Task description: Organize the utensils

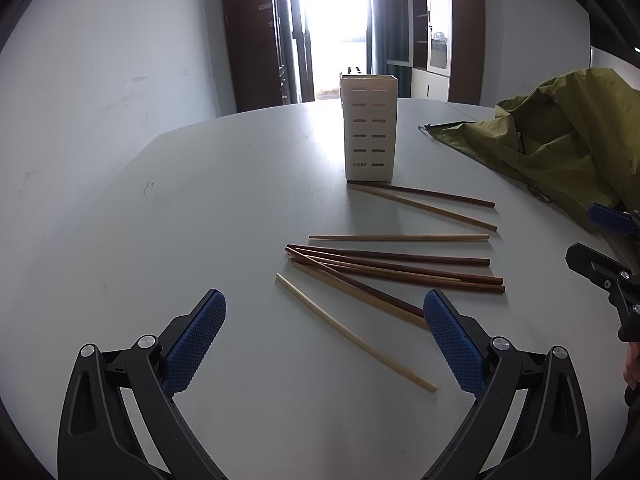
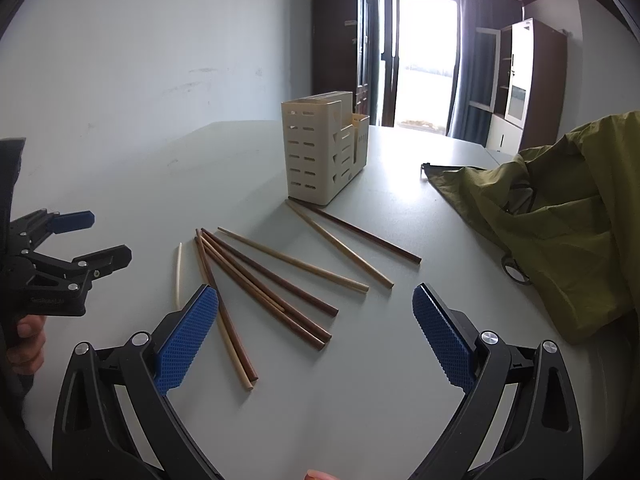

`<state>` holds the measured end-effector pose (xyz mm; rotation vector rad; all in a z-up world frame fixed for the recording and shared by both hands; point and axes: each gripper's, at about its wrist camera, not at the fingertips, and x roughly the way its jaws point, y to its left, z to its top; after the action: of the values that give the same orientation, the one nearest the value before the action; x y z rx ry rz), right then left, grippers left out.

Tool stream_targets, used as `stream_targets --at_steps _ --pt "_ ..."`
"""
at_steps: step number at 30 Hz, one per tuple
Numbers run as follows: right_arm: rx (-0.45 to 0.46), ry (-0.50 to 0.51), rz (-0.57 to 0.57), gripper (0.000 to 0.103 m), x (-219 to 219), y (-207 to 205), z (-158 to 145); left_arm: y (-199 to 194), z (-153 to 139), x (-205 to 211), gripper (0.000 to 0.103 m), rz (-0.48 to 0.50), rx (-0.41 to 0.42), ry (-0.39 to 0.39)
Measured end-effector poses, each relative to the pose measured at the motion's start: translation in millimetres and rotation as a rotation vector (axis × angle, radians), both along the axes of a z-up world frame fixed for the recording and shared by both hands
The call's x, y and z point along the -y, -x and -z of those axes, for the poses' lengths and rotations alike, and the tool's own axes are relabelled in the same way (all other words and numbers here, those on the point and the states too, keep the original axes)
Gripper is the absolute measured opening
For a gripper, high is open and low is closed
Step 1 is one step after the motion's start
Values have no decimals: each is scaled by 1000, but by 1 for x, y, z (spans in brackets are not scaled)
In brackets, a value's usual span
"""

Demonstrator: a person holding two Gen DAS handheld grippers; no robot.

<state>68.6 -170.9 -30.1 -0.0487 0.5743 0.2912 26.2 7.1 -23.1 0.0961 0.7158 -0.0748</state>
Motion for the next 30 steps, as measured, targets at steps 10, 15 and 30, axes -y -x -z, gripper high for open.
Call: stream_targets --at_steps 10,15,30 --pt "-14 -20 -100 99 -10 -2 6 -15 16 -9 97 -36 -57 7" --pt "-19 44 -250 99 -34 5 18 -33 30 -26 96 -77 -128 59" --pt "-207 192 -423 32 -63 -9 78 -111 81 -69 66 -204 -410 91"
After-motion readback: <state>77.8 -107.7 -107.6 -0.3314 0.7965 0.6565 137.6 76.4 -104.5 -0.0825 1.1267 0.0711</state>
